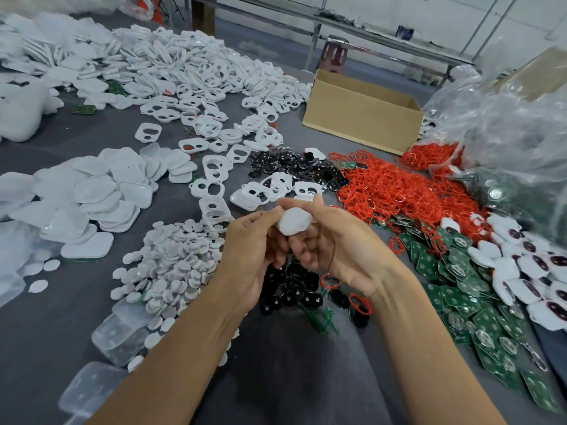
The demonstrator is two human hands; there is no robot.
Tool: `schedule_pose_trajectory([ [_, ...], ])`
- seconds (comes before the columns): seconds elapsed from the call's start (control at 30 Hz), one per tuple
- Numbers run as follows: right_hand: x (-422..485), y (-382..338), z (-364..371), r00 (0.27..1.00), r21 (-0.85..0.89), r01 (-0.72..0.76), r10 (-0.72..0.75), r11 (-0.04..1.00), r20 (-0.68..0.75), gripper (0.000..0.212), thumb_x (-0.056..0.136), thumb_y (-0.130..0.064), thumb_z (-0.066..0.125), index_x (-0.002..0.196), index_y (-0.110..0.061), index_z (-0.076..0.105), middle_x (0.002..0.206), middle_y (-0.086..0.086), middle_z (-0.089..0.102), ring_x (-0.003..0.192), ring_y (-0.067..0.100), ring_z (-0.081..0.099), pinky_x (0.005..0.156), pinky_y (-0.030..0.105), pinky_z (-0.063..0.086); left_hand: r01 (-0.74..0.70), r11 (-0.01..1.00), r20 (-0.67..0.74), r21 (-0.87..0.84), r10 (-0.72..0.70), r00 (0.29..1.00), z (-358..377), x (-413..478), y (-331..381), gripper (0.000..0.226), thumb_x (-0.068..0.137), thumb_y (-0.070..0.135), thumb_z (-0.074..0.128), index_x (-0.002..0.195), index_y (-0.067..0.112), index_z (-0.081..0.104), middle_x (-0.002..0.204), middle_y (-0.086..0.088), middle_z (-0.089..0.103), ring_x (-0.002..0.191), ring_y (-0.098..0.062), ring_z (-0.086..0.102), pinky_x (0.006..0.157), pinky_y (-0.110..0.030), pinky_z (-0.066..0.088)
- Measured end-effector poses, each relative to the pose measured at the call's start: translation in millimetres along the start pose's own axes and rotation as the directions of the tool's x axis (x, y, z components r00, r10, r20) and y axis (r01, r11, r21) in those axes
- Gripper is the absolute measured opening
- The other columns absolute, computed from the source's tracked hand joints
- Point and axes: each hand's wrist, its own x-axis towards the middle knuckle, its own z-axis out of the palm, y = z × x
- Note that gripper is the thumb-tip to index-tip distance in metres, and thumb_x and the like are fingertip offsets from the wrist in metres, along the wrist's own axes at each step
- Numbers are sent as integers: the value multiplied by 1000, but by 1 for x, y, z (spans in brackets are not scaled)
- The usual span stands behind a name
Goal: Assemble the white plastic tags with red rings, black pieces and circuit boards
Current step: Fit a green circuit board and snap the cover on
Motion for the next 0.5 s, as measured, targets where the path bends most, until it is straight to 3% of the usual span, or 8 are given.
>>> schedule_pose_trajectory([
  [0.2, 0, 0, -4, 997, 79, 2, -8, 997, 73, 53, 91, -41, 40, 121, 0, 57, 67, 10, 66, 57, 14, 60, 51, 21, 49, 15, 999, 3, -39, -14, 1000, 2, -3, 2, 46, 96, 17, 49, 53, 17, 67, 43, 0, 53, 37, -12, 47, 37, -19, 28],
  [0.37, 0, -1, -5, 998, 48, -4, 1, 999, 66, 49, 91, -40, 43, 120, -3, 60, 65, 8, 65, 54, 13, 58, 49, 20, 48, -38, 999, -11, -10, 38, 999, 1, -2, 1, 29, 97, 17, 50, 76, 9, 68, 46, -2, 53, 43, -18, 43, 37, -21, 29],
  [0.5, 0, -1, -5, 999, -13, 6, -5, 1000, 41, 33, 95, -12, 45, 122, -4, 61, 68, 9, 60, 54, 11, 55, 47, 18, 45, -79, 997, -29, -15, 78, 996, 1, -3, 0, 29, 95, 28, 58, 86, 4, 71, 51, -7, 55, 43, -17, 44, 38, -20, 31],
])
